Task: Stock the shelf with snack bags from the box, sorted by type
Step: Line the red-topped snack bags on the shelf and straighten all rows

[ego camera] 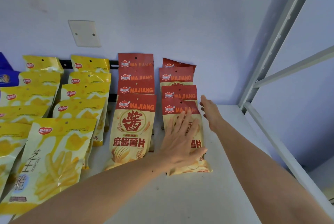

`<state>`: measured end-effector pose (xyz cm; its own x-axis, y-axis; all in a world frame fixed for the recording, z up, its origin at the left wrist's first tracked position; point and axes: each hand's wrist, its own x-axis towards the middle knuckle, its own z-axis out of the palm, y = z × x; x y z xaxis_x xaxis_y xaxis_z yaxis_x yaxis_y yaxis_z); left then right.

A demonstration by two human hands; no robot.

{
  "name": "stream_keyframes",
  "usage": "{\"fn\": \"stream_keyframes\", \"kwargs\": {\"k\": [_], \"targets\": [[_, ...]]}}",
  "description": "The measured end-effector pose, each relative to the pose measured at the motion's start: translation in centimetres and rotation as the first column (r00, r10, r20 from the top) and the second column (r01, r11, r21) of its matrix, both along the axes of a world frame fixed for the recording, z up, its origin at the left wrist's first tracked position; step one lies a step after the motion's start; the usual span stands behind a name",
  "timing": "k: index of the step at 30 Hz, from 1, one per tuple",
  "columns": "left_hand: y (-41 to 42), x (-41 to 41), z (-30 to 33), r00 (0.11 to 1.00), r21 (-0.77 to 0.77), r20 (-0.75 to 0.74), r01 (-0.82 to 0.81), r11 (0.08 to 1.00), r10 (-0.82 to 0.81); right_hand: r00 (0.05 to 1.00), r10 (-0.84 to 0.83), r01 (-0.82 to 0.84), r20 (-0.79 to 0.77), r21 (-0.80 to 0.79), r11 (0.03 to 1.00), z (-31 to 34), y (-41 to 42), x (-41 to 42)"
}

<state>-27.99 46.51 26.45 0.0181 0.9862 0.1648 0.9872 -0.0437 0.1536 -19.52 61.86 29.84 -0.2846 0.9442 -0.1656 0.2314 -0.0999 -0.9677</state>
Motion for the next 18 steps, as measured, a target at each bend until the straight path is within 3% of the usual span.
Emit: {"fn": "stream_keyframes", "kwargs": {"k": [8,18], "targets": [[2.9,-0.4,-0.8,0.996,-0.068,-0.088,-0.041,0.997,0.035,0.978,0.21,-0.21,0.003,-0.059,0.976,2.9,5.4,-4.1],[3.4,-0.6,-1.1,0.996,-0.084,-0.085,-0.041,0.996,0.034,0.994,0.076,-0.083,-0.076,-0.083,0.993,2.1,8.0,-7.2]]}}
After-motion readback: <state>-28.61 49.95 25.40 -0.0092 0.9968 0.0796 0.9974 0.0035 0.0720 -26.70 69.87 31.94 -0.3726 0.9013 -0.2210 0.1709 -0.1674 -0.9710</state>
